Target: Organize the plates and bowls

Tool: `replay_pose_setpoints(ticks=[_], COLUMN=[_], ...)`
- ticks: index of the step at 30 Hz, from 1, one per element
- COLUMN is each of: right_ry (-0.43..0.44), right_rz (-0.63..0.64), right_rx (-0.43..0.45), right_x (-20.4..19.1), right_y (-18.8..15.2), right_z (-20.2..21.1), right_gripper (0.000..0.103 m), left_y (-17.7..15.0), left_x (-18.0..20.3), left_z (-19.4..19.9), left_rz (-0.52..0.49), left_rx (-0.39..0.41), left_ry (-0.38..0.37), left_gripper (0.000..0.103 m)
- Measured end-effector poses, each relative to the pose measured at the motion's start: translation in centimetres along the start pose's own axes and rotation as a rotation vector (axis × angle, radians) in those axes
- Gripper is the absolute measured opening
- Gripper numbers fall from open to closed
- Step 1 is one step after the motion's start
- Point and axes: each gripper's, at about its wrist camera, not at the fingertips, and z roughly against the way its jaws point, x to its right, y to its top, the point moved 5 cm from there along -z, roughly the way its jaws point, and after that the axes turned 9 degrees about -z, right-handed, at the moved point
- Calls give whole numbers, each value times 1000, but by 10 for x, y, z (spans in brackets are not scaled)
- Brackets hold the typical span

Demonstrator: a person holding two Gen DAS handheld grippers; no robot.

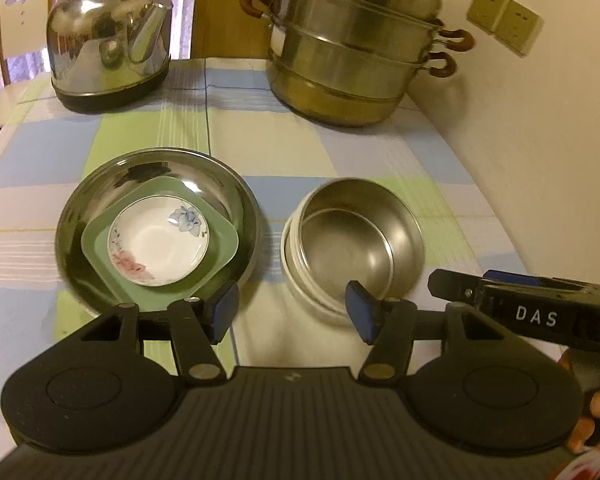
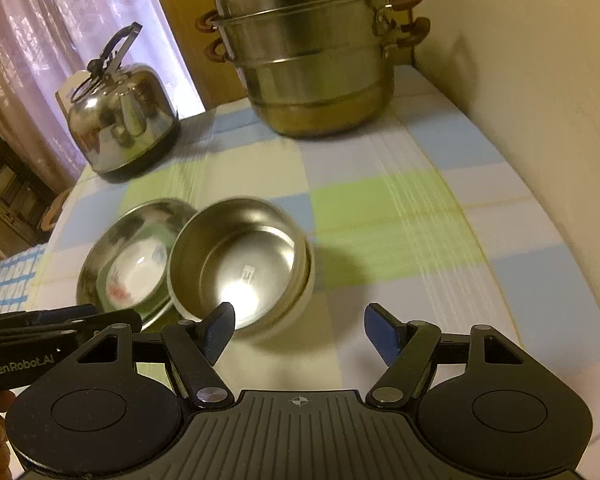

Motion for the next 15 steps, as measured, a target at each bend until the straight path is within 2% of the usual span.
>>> replay_pose_setpoints(ticks=[4,9,15], right_ry=[9,1,5], right_rz=[27,42,44], right_rx=[-12,-64,-114], right_x=[0,2,2], right_y=[12,17,21], right_z=[-18,-45,-67], right_gripper=[65,57,40], left_y=[9,11,10], left_x=[2,-3,-2], left_z=[-19,-43,-59], left_rz=[12,48,74], left_rx=[-15,-58,-90], left_ry=[33,64,84], left_gripper=[56,50,44])
